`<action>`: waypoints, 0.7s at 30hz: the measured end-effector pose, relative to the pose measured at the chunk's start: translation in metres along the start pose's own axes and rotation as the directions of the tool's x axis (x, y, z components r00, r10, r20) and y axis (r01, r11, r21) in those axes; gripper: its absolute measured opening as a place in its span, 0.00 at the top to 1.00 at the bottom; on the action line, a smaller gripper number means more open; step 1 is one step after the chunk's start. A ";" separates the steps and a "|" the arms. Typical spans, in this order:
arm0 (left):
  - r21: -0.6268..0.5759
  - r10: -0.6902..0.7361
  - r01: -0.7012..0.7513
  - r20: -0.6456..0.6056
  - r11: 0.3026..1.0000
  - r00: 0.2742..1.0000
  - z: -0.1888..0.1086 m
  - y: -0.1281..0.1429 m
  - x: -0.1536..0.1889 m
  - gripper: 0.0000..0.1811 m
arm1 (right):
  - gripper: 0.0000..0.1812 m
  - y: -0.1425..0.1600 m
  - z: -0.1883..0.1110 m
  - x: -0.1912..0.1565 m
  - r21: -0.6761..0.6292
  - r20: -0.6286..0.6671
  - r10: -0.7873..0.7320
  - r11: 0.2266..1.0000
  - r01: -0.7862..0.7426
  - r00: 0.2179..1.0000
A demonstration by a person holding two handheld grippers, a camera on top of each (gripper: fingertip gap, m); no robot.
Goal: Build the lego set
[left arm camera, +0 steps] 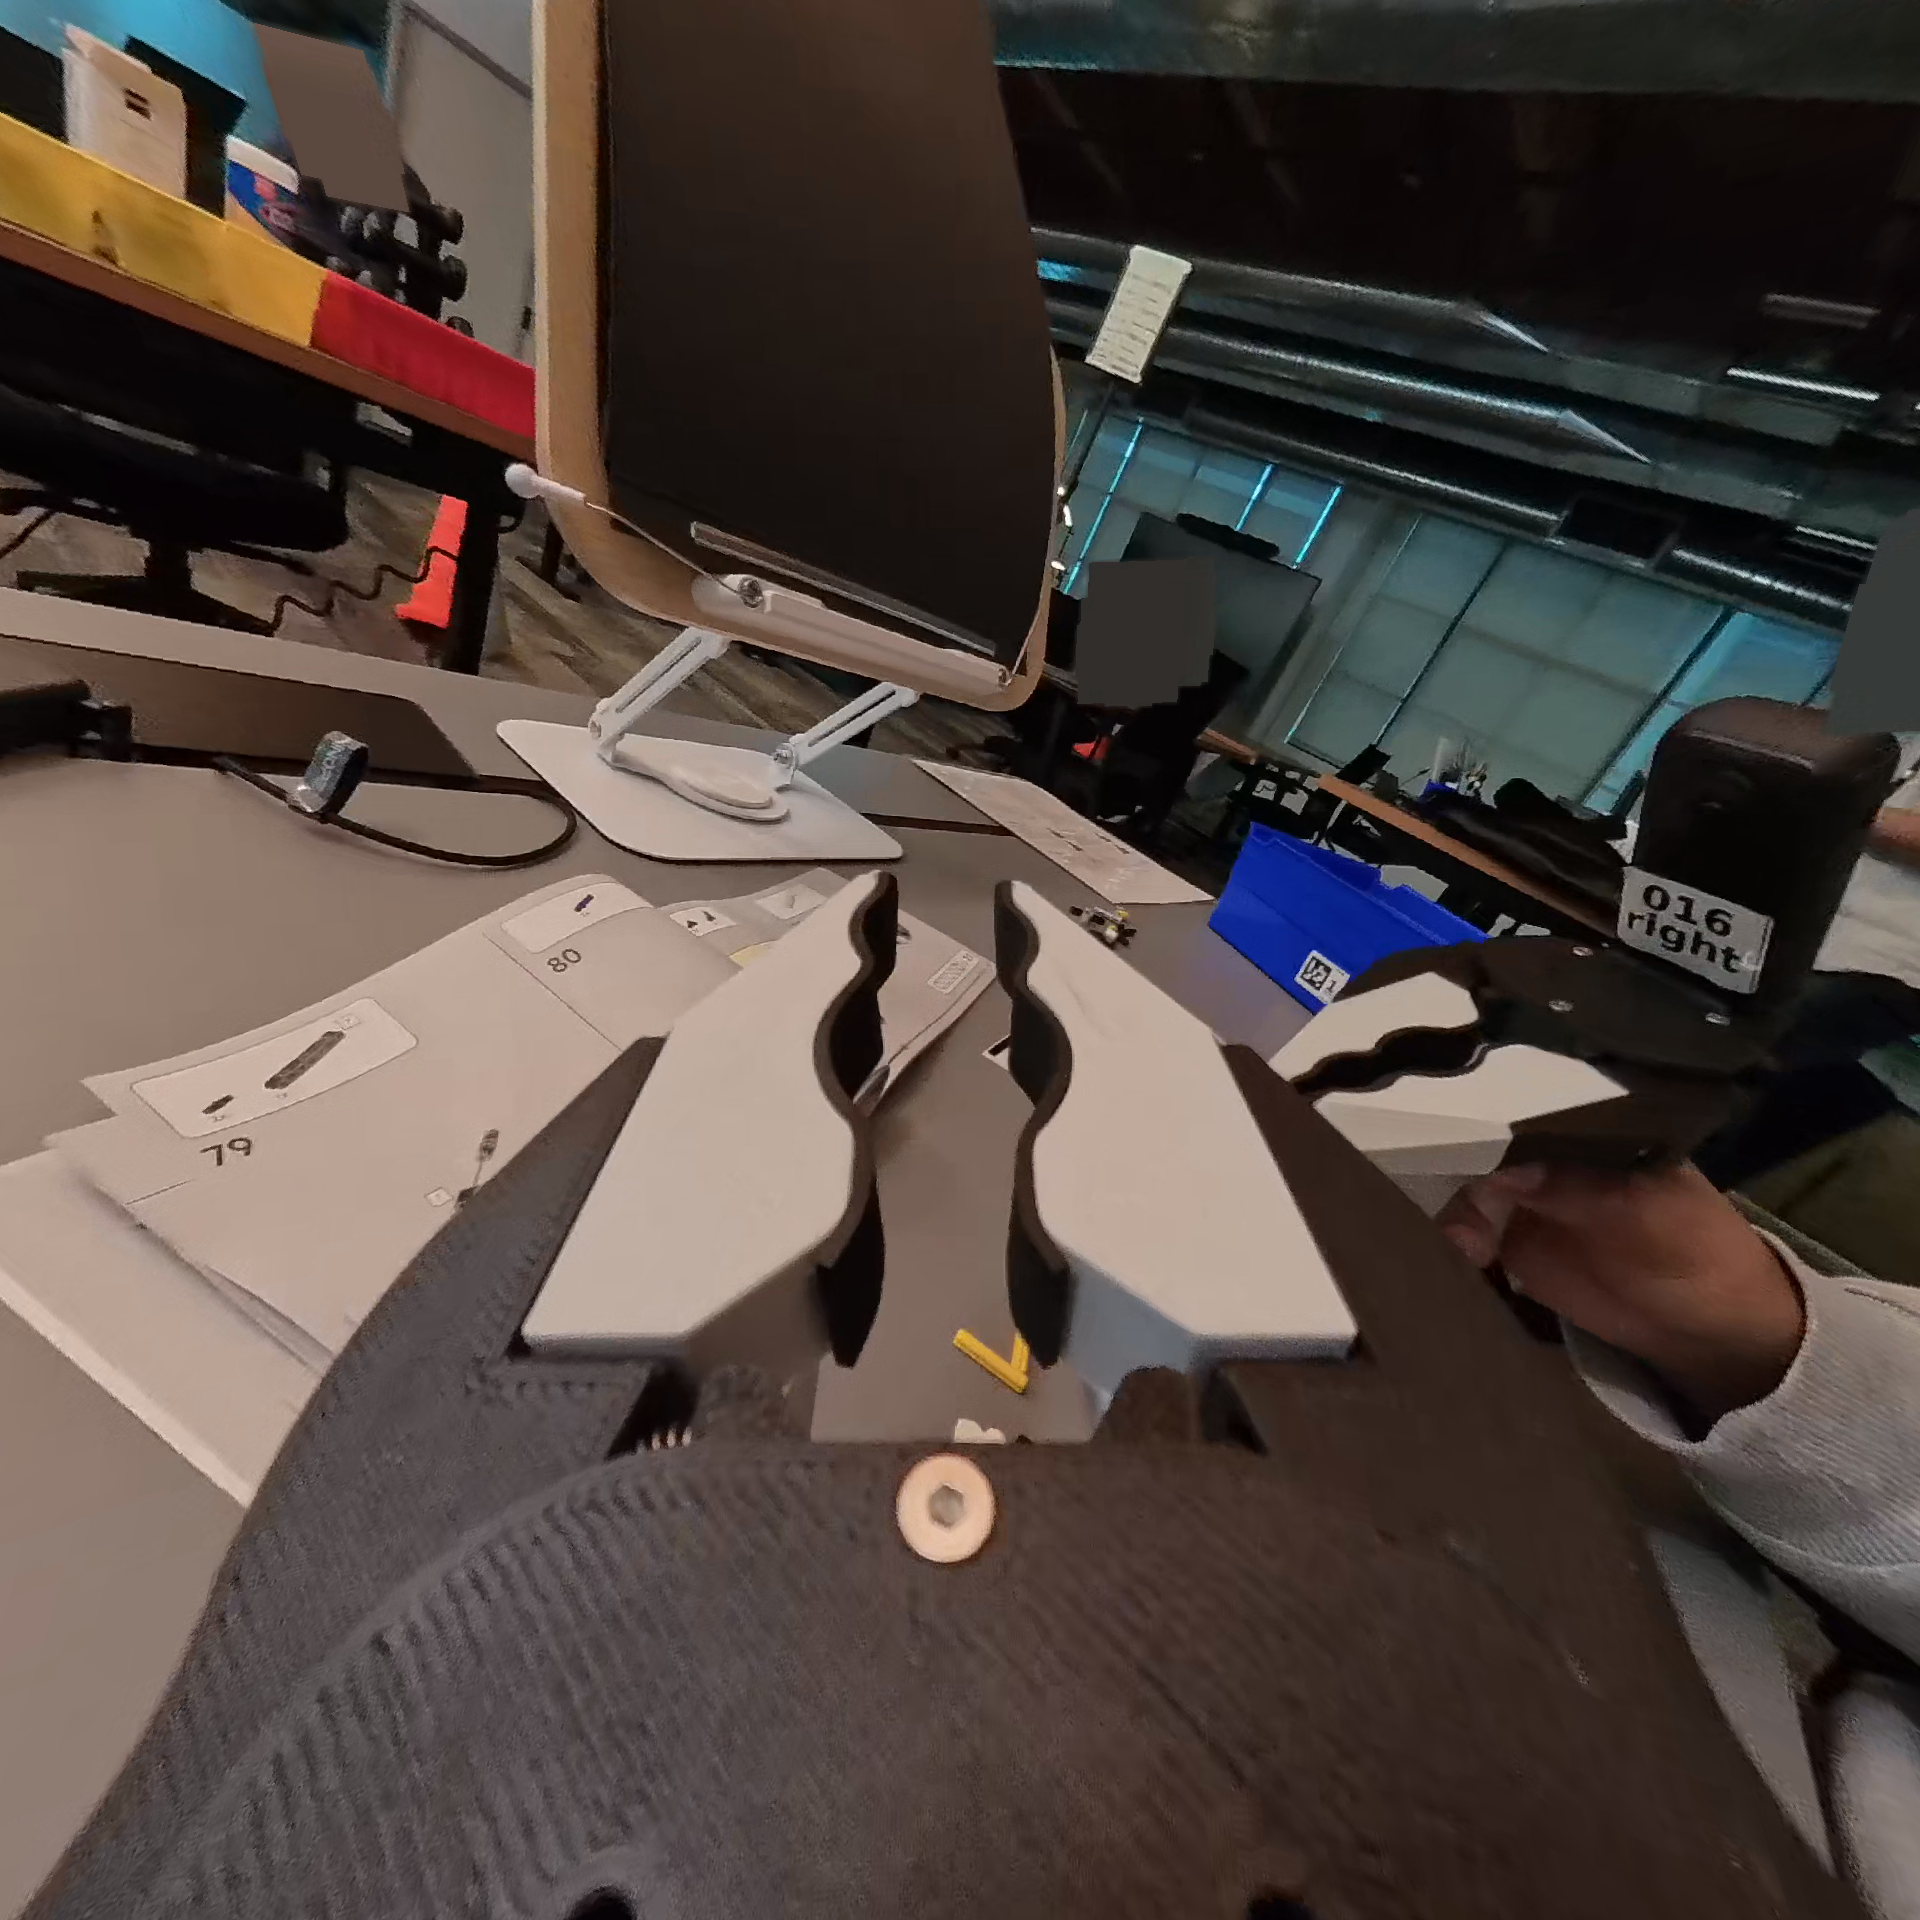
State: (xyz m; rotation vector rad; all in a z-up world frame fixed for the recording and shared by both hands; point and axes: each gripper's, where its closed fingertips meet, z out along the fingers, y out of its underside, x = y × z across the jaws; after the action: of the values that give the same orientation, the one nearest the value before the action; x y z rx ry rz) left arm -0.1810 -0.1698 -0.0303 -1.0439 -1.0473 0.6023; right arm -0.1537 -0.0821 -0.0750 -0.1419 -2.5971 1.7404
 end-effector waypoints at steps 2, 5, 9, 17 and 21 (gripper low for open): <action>0.008 0.006 -0.006 0.026 1.000 1.000 -0.002 -0.001 -0.004 0.92 | 0.99 -0.003 -0.002 0.002 0.029 -0.005 0.009 1.000 -0.009 1.000; 0.041 -0.027 0.025 0.039 0.999 0.999 -0.005 -0.007 -0.009 0.92 | 0.99 -0.007 -0.004 0.003 0.085 0.003 0.052 0.995 -0.052 0.999; 0.076 -0.063 0.060 0.038 0.995 0.997 -0.009 -0.012 -0.012 0.92 | 0.99 -0.009 0.002 0.000 0.125 0.040 0.132 0.983 -0.136 0.990; 0.024 -0.026 0.025 0.068 0.999 0.997 -0.004 -0.002 -0.014 0.92 | 0.99 -0.006 0.019 0.017 0.102 -0.020 0.063 0.993 -0.061 0.998; -0.010 -0.001 0.002 0.092 1.000 0.996 -0.002 0.004 -0.017 0.92 | 0.99 -0.006 0.021 0.023 0.133 -0.015 0.039 0.990 -0.036 0.999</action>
State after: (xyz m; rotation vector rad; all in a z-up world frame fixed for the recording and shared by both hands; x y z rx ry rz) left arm -0.1857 -0.1831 -0.0414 -1.0321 -1.1325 0.6487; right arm -0.1784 -0.1018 -0.0781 -0.2046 -2.4727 1.9077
